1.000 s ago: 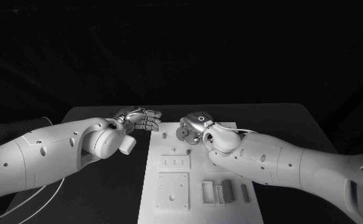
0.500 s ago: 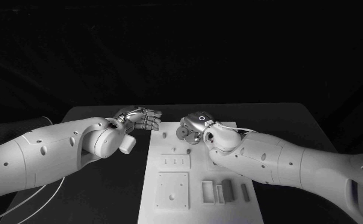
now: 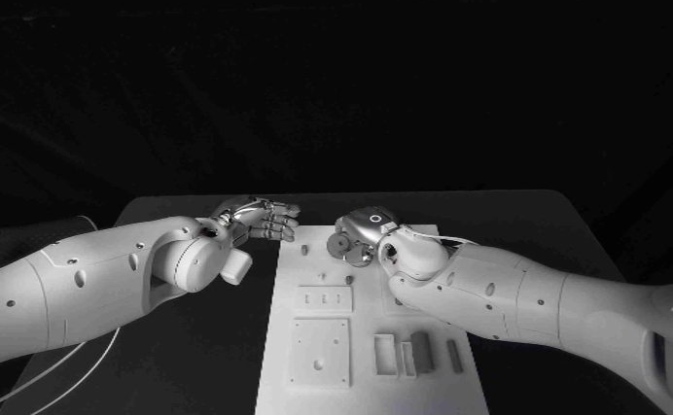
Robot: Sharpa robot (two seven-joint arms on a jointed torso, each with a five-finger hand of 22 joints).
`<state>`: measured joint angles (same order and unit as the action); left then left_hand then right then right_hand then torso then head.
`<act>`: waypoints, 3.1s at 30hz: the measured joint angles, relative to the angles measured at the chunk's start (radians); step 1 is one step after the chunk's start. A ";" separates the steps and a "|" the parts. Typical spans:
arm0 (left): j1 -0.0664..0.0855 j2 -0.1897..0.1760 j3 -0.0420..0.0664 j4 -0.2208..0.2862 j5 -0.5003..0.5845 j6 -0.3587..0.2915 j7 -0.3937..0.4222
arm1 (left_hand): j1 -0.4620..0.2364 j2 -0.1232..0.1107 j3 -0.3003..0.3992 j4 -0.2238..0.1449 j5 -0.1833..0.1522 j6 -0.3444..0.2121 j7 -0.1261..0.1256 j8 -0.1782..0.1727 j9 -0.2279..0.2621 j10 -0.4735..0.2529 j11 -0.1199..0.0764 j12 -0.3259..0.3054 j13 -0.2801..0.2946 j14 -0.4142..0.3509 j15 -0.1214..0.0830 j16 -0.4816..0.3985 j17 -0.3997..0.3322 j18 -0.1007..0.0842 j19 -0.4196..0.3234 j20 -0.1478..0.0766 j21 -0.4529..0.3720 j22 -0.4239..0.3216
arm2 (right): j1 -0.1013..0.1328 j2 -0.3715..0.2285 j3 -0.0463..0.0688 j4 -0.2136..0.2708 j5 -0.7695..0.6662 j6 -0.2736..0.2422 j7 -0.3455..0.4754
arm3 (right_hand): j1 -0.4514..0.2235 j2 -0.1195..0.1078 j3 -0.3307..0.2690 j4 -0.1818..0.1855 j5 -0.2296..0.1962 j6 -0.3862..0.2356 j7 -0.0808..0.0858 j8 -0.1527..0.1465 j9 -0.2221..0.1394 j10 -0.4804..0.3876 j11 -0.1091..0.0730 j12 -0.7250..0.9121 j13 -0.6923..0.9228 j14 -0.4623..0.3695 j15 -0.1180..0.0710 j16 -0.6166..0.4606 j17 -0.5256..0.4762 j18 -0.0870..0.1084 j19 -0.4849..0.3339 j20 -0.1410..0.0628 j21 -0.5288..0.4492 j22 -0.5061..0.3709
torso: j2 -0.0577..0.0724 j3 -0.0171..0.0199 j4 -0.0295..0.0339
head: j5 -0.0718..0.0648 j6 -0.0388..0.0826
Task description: Assemble the parts on the task board
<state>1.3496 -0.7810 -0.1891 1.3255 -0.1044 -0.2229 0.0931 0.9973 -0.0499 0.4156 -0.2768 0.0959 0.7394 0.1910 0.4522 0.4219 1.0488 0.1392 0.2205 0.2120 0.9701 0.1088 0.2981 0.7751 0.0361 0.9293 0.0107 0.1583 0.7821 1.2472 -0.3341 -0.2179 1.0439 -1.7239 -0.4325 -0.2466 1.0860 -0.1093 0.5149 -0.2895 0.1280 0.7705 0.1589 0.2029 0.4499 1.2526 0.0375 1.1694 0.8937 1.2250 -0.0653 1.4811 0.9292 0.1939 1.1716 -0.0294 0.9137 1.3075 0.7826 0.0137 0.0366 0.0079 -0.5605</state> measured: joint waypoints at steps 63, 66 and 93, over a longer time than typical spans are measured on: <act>0.000 -0.004 0.000 0.002 0.000 0.000 -0.002 | 0.000 0.000 0.000 0.000 0.000 0.000 0.000 -0.004 0.001 0.000 0.000 0.000 0.002 0.000 0.000 -0.004 0.003 0.000 0.000 0.000 -0.004 0.001 | 0.001 -0.016 0.000 0.024 0.057 0.017 0.030 | -0.009 0.030 0.015 0.001 0.011 0.035 -0.001 0.024 0.000 0.004 0.003 0.000 0.005 0.007 0.007 0.000 0.005 0.000 0.004 -0.001 0.000 0.000 | 0.000 -0.0006 0.0005 | 0.000 -0.002; 0.000 -0.004 0.000 0.002 0.000 0.000 -0.002 | 0.000 0.000 0.000 0.000 0.000 0.000 0.000 -0.004 0.002 0.000 0.000 0.000 0.002 0.000 0.000 -0.004 0.003 0.000 0.000 0.000 -0.004 0.001 | 0.001 -0.013 0.000 0.024 0.072 0.034 0.040 | -0.020 0.041 0.013 0.004 0.011 0.035 -0.001 0.024 0.000 0.003 0.004 0.000 0.006 0.007 0.007 0.000 0.003 0.000 0.004 0.000 0.000 0.000 | 0.000 -0.0006 0.0008 | 0.000 -0.002; 0.000 -0.003 0.000 0.001 0.000 0.000 -0.003 | 0.000 0.000 0.000 0.000 0.000 0.000 0.000 -0.004 0.002 0.000 0.000 -0.004 0.004 0.000 0.000 -0.008 0.005 0.000 0.000 0.000 -0.004 0.002 | 0.004 0.003 0.001 -0.026 0.118 0.064 0.056 | -0.069 0.051 0.014 0.030 0.007 0.028 0.004 0.023 -0.011 -0.007 0.014 0.000 0.013 0.003 0.011 0.000 0.004 0.000 0.002 0.001 0.000 0.000 | 0.000 -0.0009 0.0014 | -0.001 -0.004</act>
<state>1.3496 -0.7839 -0.1891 1.3265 -0.1049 -0.2230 0.0904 0.9973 -0.0499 0.4156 -0.2768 0.0959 0.7394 0.1909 0.4483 0.4240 1.0488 0.1392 0.2165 0.2157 0.9702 0.1089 0.2903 0.7802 0.0360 0.9293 0.0107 0.1544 0.7841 1.2510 -0.3313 -0.2168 1.0184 -1.6059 -0.3688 -0.1909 1.0171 -0.0588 0.5286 -0.2592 0.1348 0.7984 0.1633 0.2263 0.4385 1.2452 0.0519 1.1694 0.9065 1.2283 -0.0546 1.4813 0.9333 0.1938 1.1734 -0.0283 0.9137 1.3073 0.7825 0.0128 0.0381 0.0071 -0.5642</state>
